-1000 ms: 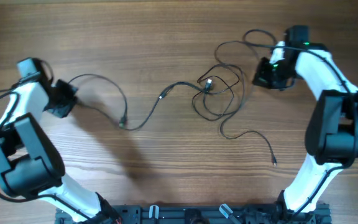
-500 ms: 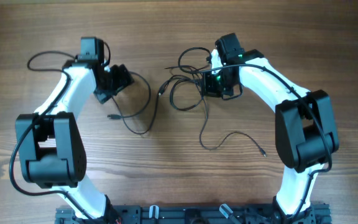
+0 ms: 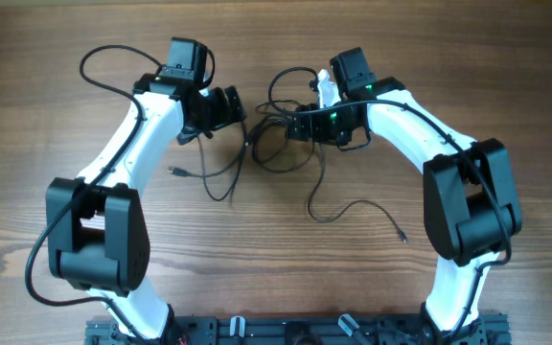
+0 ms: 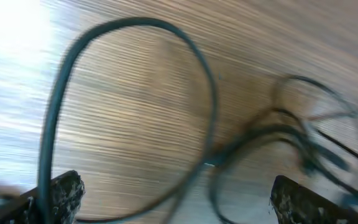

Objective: Untangle cables

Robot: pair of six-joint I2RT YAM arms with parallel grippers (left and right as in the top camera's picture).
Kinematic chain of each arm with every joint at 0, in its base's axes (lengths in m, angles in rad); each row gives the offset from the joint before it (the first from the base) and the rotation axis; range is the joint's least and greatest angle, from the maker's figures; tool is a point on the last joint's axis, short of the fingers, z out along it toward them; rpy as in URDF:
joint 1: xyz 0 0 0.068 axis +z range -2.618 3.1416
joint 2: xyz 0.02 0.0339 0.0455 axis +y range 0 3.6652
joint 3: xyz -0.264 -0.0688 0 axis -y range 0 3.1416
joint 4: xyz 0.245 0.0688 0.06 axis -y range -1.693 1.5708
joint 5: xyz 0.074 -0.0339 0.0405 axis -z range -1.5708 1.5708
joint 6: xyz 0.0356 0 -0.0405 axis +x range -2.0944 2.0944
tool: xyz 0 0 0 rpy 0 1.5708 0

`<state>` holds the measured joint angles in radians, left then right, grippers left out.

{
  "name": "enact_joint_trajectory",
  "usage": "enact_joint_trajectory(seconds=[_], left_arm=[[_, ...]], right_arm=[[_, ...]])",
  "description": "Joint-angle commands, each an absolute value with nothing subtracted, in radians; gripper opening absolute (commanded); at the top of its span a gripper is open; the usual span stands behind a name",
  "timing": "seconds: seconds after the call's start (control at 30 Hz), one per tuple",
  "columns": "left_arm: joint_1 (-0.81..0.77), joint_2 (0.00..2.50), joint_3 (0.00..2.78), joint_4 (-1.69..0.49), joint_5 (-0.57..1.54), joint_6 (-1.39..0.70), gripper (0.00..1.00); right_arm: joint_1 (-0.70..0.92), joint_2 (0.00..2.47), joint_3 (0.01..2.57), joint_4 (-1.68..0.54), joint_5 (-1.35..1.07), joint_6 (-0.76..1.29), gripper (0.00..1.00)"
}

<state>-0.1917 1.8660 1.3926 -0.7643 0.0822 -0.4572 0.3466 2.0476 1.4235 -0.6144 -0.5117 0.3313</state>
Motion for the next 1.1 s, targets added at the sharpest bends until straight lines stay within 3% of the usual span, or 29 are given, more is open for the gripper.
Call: enact_joint_trajectory(seconds=[0.0,0.17,0.37,0.43,0.47,0.5,0.53,0.6,0.83,0.87,1.07], left_arm=[[-0.192,1.847,1.405,-0.788,-0.11,-0.438,1.0],[-0.192,1.8,1.447,-0.81,-0.11,-0.396,1.0],[-0.192,1.681,1.514,-0.812,-0.093,-0.437,1.0],[-0.194,1.674,1.511,-0.813,0.0,-0.479,1.0],[-0.197,1.68,1.504,-0.813,0.041,-0.479,0.97],[-0.202,1.687,1.496,-0.816,0.085,-0.478,0.81],[-0.211,1.696,1.487,-0.818,0.122,-0.474,0.75],[-0.233,1.719,1.47,-0.82,0.191,-0.419,0.72],[-0.338,1.806,1.42,-0.829,0.368,-0.261,0.75],[-0.361,1.822,1.419,-0.83,0.366,-0.261,0.8],[-0.432,1.89,1.419,-0.8,0.314,-0.266,0.85]], right_arm=[[0.353,2.022,1.418,-0.609,-0.467,0.344,0.77],[0.352,2.023,1.418,-0.593,-0.467,0.345,0.88],[0.353,2.023,1.418,-0.587,-0.467,0.352,0.92],[0.352,2.023,1.418,-0.575,-0.466,0.351,0.95],[0.352,2.023,1.418,-0.567,-0.46,0.351,0.96],[0.352,2.023,1.418,-0.561,-0.441,0.352,0.96],[0.352,2.023,1.418,-0.556,-0.417,0.376,0.96],[0.349,2.023,1.418,-0.535,-0.434,0.402,0.96],[0.268,2.0,1.421,-0.411,-0.792,0.36,0.92],[0.239,1.989,1.421,-0.412,-0.825,0.361,0.9],[0.14,1.977,1.418,-0.434,-0.755,0.364,0.95]])
